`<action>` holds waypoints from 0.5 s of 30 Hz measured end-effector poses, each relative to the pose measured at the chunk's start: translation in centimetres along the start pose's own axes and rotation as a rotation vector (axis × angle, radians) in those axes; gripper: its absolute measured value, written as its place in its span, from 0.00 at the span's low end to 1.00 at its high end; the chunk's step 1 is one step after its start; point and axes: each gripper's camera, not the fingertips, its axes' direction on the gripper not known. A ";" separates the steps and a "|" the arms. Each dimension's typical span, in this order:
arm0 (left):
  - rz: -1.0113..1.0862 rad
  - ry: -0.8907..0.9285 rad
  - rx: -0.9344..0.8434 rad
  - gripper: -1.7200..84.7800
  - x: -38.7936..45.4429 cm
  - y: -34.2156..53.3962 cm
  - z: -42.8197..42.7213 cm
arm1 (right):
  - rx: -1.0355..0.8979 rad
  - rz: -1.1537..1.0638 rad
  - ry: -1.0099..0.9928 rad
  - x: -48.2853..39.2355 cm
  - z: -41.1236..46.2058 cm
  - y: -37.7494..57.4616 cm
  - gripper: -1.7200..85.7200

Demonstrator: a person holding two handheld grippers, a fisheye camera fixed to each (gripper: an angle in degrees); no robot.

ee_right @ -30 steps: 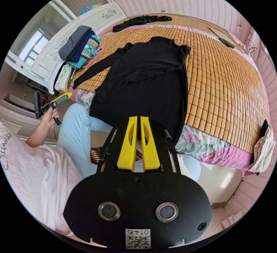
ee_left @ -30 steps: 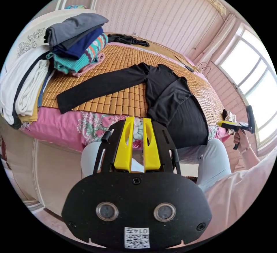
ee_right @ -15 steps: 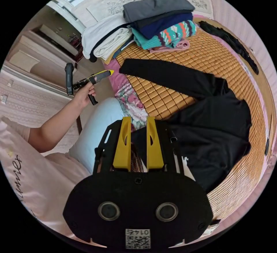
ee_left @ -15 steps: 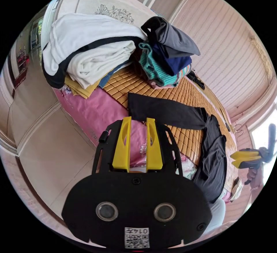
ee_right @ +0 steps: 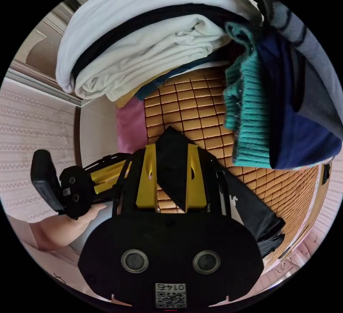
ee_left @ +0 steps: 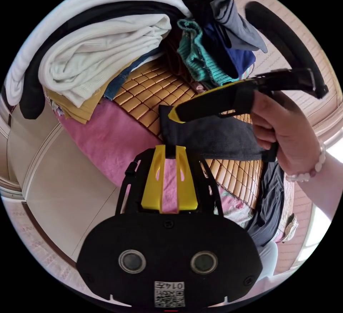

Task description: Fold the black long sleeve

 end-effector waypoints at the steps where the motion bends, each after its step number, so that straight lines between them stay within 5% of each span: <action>1: 0.008 -0.009 0.002 0.06 0.2 0.1 0.0 | -0.056 0.013 0.016 0.2 1.7 -0.7 0.13; 8: 0.160 -0.042 0.120 0.01 3.7 1.6 -2.5 | 0.033 0.040 -0.042 1.7 1.1 2.8 0.02; 15: 0.430 0.321 0.298 0.01 14.2 3.4 -9.0 | 0.402 0.261 -0.116 7.5 -8.9 22.3 0.02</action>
